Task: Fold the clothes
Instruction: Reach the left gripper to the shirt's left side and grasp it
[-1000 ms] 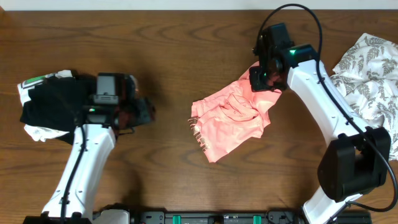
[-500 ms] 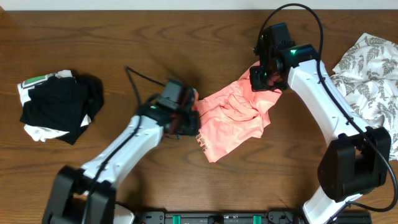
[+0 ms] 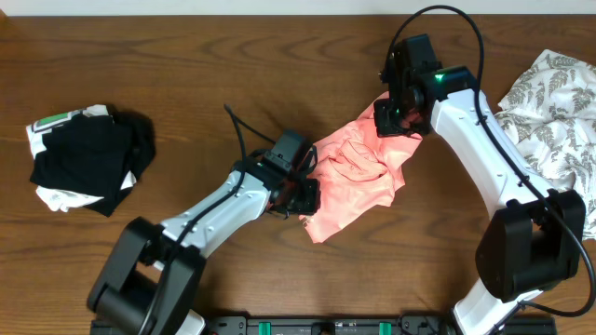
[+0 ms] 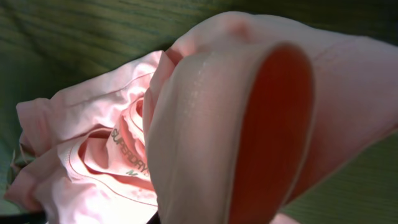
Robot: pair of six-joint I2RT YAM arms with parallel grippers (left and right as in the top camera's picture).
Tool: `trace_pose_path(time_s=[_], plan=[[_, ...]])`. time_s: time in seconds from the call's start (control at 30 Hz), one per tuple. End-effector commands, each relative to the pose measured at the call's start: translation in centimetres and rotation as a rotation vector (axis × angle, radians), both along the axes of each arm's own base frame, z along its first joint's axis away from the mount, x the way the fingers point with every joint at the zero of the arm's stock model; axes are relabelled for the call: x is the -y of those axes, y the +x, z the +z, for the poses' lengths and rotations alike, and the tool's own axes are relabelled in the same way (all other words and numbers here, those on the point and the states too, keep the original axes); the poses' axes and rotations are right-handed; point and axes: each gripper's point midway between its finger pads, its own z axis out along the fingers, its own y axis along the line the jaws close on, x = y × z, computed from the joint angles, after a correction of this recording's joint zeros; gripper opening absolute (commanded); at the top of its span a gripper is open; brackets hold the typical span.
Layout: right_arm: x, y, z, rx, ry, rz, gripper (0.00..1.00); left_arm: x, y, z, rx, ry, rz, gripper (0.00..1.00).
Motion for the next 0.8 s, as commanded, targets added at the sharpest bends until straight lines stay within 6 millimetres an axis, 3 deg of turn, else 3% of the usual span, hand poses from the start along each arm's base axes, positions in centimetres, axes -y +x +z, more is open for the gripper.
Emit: trace_pose_path(time_s=[0.0,0.23,0.43,0.57,0.77], plan=[[-0.3,0.1,0.3,-0.002,0.012,-0.005,0.01,0.1,0.3,-1.7,-0.011,0.011,0.008,0.26],[-0.2,-0.5,0.1,-0.03,0.01,-0.004,0.01,0.5,3.3,-3.8,0.058,-0.008,0.04,0.26],[-0.2,-0.7,0.1,-0.038,0.013,-0.01,0.01,-1.4,6.4,-3.5,0.116,-0.016,0.118,0.26],[-0.2,-0.6,0.1,-0.034,0.014,-0.012,0.01,-2.5,7.1,-3.5,0.106,-0.03,0.154,0.26],[-0.3,-0.5,0.1,-0.033,0.02,-0.028,0.01,-2.2,6.9,-3.1,0.087,-0.071,0.14,0.27]])
